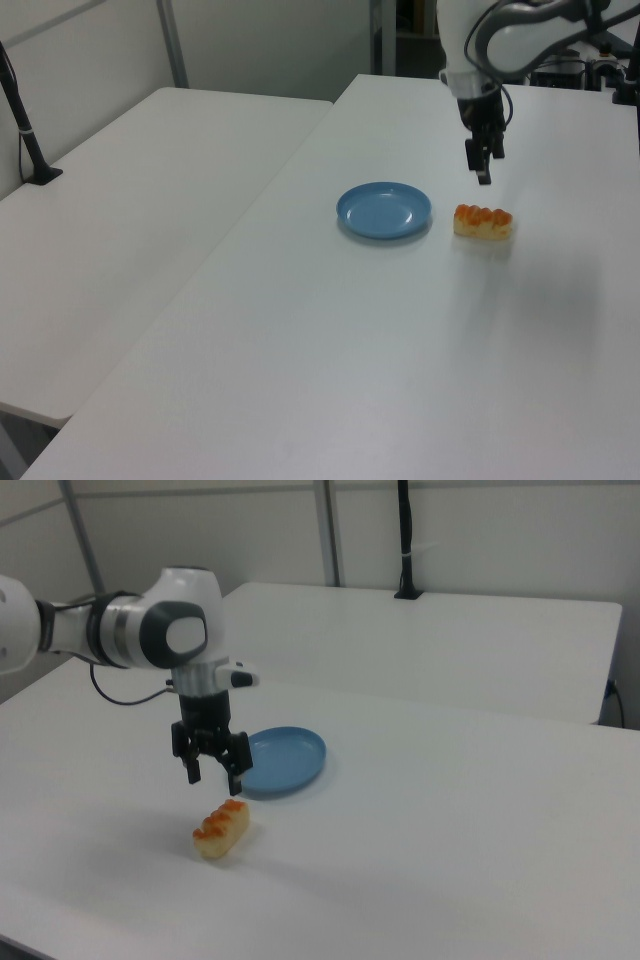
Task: Put the bread onto the plate
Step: 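Close the gripper on the bread roll and lift it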
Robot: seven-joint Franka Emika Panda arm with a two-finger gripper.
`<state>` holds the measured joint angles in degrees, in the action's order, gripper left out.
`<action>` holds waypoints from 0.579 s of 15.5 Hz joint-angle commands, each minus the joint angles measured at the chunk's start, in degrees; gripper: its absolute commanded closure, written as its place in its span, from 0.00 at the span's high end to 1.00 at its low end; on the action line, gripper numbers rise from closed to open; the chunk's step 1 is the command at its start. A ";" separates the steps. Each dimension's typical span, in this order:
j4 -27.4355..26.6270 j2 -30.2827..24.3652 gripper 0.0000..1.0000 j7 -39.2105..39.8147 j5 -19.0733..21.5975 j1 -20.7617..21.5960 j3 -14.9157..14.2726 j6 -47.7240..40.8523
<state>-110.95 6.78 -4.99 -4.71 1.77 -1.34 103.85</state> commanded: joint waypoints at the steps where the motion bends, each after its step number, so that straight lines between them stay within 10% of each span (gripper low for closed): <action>1: -4.09 1.48 1.00 0.51 -0.83 0.34 0.02 5.03; 9: -6.47 5.00 1.00 0.34 -0.39 0.42 0.55 11.62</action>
<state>-116.10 11.00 -4.99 -4.71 1.78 -1.01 112.11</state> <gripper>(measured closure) 0.000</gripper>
